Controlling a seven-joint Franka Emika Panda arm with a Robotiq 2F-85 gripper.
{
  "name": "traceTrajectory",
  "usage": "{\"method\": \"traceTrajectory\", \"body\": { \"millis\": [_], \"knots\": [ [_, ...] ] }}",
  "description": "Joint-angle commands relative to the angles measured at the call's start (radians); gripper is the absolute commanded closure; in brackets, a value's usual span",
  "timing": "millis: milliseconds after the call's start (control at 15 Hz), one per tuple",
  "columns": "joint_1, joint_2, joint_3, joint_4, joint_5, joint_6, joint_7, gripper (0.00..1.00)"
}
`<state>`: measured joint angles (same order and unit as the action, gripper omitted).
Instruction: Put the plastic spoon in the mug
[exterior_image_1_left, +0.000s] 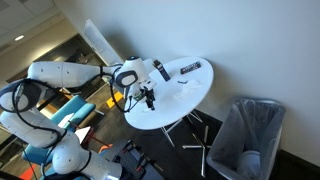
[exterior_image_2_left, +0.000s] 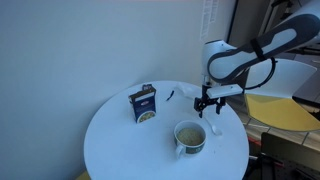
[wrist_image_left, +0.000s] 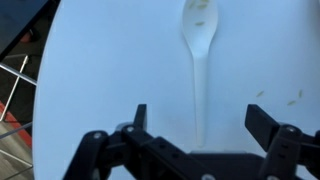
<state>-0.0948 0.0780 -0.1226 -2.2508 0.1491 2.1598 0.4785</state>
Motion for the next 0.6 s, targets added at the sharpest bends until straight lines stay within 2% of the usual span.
{"method": "traceTrajectory", "body": {
  "millis": [0,400,467,533],
  "knots": [
    [0.0,0.008,0.001,-0.017,0.017,0.05,0.01,0.0],
    [0.003,0.026,0.002,-0.022,0.02,0.056,0.011,0.0],
    [0.004,0.028,0.002,-0.022,0.019,0.055,0.012,0.09],
    [0.004,0.029,0.002,-0.022,0.019,0.057,0.011,0.26]
  ]
}}
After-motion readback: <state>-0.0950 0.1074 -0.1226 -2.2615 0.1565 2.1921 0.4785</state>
